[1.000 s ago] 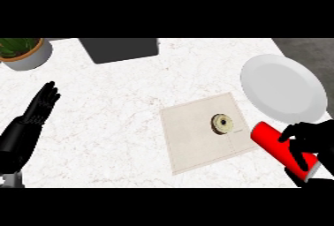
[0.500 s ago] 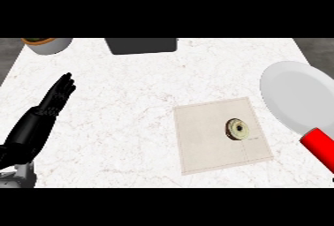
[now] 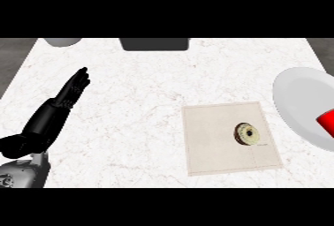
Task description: Pick the can from the placemat and place it in the plate
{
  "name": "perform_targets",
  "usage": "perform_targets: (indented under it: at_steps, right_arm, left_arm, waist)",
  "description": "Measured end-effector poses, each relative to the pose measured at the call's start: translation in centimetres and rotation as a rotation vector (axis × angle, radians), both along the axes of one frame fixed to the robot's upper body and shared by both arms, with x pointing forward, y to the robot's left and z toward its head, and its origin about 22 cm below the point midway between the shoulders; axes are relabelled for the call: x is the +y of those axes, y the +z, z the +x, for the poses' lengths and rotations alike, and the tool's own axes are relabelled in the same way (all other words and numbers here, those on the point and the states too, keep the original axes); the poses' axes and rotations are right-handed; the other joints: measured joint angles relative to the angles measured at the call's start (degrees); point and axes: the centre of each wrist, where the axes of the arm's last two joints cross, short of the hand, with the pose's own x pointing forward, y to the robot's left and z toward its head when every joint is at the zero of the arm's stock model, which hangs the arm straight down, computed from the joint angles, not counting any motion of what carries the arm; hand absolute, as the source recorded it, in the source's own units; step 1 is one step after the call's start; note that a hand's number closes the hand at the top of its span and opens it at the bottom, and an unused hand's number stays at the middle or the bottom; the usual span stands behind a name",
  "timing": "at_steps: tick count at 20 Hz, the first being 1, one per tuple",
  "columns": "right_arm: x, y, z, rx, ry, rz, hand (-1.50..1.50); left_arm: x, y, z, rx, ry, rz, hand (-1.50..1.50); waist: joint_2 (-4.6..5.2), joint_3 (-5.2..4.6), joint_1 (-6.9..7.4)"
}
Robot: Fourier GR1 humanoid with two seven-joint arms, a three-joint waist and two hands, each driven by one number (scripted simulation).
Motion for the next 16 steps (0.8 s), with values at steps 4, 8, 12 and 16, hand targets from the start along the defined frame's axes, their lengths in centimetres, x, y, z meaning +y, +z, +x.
perform_targets:
  at_steps: [4,8,12,16]
  right_arm:
    - [-1.8,-1.4,2.6,-0.009,-0.034,-0.014,1.50]
    - [-3.2,-2.2,5.5,0.059,-0.076,-0.041,1.50]
    - [-4.5,-3.8,7.1,0.193,-0.155,-0.050,-1.50]
    - [-4.7,-5.8,9.1,0.250,-0.165,-0.049,-1.50]
  left_arm:
    - [-0.8,0.4,0.4,0.004,-0.004,-0.004,0.00]
    - [-0.5,0.0,0.7,-0.003,-0.017,0.001,0.00]
    - [-1.0,0.4,1.0,-0.003,-0.028,-0.006,0.00]
    - [-0.8,0.3,1.1,-0.005,-0.035,-0.004,0.00]
  waist:
    - [0.08,-0.01,0.60]
    - [0.24,-0.01,1.23]
    - [0.48,0.05,2.01]
    - [0.34,-0.25,2.02]
